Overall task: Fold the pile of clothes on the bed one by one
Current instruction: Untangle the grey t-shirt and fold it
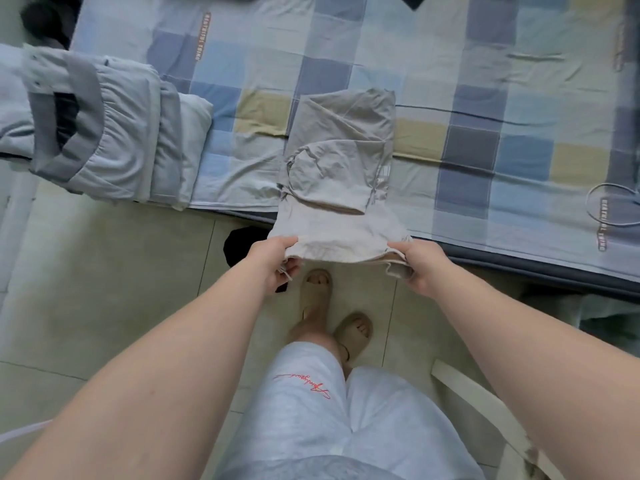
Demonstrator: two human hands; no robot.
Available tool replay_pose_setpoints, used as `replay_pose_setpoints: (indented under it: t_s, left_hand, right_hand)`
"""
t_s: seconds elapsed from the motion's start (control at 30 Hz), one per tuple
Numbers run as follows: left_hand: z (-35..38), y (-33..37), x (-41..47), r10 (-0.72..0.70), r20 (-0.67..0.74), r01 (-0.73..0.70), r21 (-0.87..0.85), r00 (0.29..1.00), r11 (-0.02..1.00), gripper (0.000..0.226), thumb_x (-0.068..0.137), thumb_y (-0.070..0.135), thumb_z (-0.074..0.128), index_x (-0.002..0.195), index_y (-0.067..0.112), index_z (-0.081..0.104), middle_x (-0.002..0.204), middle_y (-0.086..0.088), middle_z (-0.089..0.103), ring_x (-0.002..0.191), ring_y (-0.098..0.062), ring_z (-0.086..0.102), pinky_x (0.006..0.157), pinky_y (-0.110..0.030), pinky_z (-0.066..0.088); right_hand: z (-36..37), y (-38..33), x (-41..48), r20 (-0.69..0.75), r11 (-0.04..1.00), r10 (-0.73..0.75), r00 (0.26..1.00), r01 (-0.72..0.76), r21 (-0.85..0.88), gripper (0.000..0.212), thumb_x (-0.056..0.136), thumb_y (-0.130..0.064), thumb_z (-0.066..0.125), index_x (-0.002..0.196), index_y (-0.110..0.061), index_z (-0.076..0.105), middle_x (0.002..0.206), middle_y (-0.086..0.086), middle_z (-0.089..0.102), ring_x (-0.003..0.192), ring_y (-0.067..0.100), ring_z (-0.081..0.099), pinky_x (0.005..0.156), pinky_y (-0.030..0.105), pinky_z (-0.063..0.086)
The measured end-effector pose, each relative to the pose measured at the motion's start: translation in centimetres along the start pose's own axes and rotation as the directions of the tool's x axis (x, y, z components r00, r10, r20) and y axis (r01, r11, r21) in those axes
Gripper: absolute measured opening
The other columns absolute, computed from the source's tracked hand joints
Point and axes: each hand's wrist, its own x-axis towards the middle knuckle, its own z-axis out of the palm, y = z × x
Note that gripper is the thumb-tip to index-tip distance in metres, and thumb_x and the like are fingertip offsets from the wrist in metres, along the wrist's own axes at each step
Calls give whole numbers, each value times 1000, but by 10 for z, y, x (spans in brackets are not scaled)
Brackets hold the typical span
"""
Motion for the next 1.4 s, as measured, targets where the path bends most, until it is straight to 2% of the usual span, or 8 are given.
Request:
replay_pose_setpoints:
  t_s: [0.23,0.4,0.57,0.73,0.83,1.0,1.23,1.4]
  left_hand:
    - [54,116,35,62,97,-49,-131,993,990,8,96,24,60,96,18,66,76,0,60,43,-8,54,52,-25,50]
    - [95,222,84,73,116,-55,-149,991,987,11,96,22,59,91,16,67,70,-1,62,54,-11,55,55,-25,50]
    - [132,295,151,93,117,-84,-78,989,993,22,98,17,50,80,18,62,54,3,59,54,-10,52,57,-24,43]
    - [150,308,235,110,46,-116,138,993,984,42,98,53,50,115,19,68,96,8,69,91,-9,63,90,-32,47]
    - [143,289,277,281,-83,-231,380,956,896,54,96,56,54,132,15,61,128,-1,63,108,-21,58,93,-35,41]
    - [123,242,312,487,-214,-235,670,847,704,85,82,51,75,150,18,36,153,-6,39,140,-30,38,116,-42,31]
    - [124,222,335,423,-140,-295,524,895,799,68,79,32,85,133,8,51,125,-1,62,112,-19,61,99,-32,47]
    - [124,234,300,343,-107,-284,365,933,887,18,84,17,80,99,17,70,94,4,71,76,-9,64,72,-24,50]
  right_hand:
    - [16,-114,43,-50,996,-34,998,38,81,20,93,-7,68,112,-5,70,90,7,71,61,17,65,53,26,52]
    - [43,-207,108,-100,981,-8,995,27,191,12,89,-5,71,82,-14,67,80,4,68,63,15,63,54,27,51]
    - [70,-262,202,-117,987,-5,993,24,162,27,85,-7,72,112,-12,76,97,5,75,69,17,71,56,26,57]
    - [83,-273,276,-71,988,8,997,2,152,17,100,-30,60,112,-18,62,95,1,66,79,14,67,62,30,56]
    - [75,-248,307,-124,995,-70,990,60,-84,34,99,-37,60,124,-14,59,107,4,63,97,20,62,71,30,48]
    - [47,-200,349,-255,830,-266,930,86,-552,80,88,-49,69,153,-18,33,155,10,36,140,33,38,114,50,35]
    - [67,-183,373,-22,950,-189,982,177,-257,53,80,-35,84,122,-13,59,110,-3,69,94,12,68,77,25,53]
    - [62,-203,353,12,969,-86,996,87,-232,34,74,-15,88,102,-15,69,102,3,76,93,24,73,91,40,57]
